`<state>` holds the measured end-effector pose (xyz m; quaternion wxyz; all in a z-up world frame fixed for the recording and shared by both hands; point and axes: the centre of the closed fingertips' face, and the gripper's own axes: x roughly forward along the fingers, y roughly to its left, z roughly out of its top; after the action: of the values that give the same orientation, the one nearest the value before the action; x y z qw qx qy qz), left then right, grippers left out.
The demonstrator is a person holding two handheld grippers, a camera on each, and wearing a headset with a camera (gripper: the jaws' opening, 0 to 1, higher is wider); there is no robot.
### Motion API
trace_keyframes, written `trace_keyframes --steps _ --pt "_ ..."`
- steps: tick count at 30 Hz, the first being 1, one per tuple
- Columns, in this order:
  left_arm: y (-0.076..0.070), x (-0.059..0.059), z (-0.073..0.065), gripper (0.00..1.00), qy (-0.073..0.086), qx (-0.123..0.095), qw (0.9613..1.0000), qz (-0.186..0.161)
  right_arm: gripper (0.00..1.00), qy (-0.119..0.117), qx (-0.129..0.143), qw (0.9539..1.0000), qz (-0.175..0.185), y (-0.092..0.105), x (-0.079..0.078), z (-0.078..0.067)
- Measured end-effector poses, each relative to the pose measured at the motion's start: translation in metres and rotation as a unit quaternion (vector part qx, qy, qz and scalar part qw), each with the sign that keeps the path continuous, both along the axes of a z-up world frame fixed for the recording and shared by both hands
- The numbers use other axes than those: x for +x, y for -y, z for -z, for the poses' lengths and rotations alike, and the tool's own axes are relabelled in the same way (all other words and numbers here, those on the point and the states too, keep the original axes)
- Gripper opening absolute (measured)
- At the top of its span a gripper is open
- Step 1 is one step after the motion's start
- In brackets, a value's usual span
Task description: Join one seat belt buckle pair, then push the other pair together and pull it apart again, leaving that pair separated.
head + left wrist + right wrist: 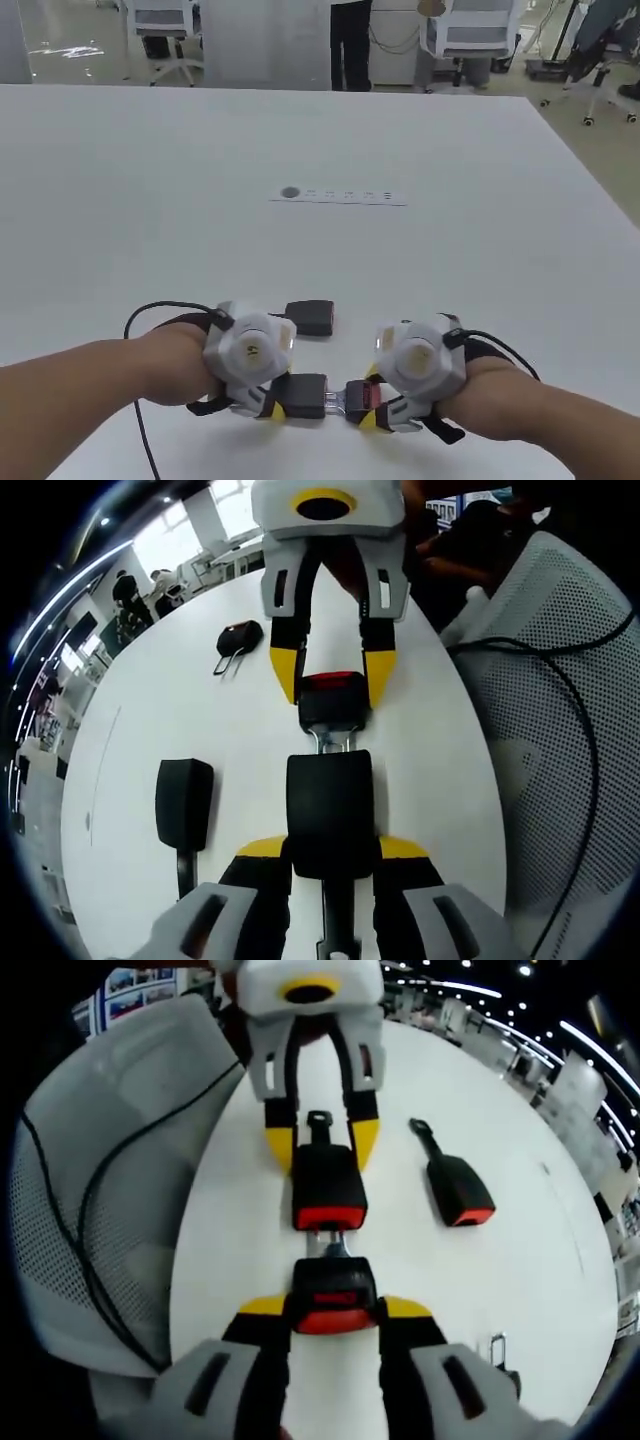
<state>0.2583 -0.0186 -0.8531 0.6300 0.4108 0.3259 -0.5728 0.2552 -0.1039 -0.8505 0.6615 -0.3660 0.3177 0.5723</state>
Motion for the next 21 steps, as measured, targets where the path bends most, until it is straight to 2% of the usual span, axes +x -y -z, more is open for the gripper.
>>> trace_keyframes --steps 6,14,21 --pt "-0.0009 0.0004 0.0003 0.32 -0.009 -0.008 0.9999 -0.011 0.32 -0.007 0.004 1.0 0.003 -0.0045 0.0006 0.0011" --pt "0.0006 -0.0011 -0.0012 0.3 -0.008 -0.02 0.9997 -0.015 0.3 -0.005 0.012 0.9999 0.006 -0.0068 0.0001 0.0009" --pt "0.0013 -0.0019 -0.0006 0.3 -0.01 -0.025 0.9995 -0.016 0.3 -0.007 0.007 0.9999 0.005 -0.0068 -0.0009 0.0025"
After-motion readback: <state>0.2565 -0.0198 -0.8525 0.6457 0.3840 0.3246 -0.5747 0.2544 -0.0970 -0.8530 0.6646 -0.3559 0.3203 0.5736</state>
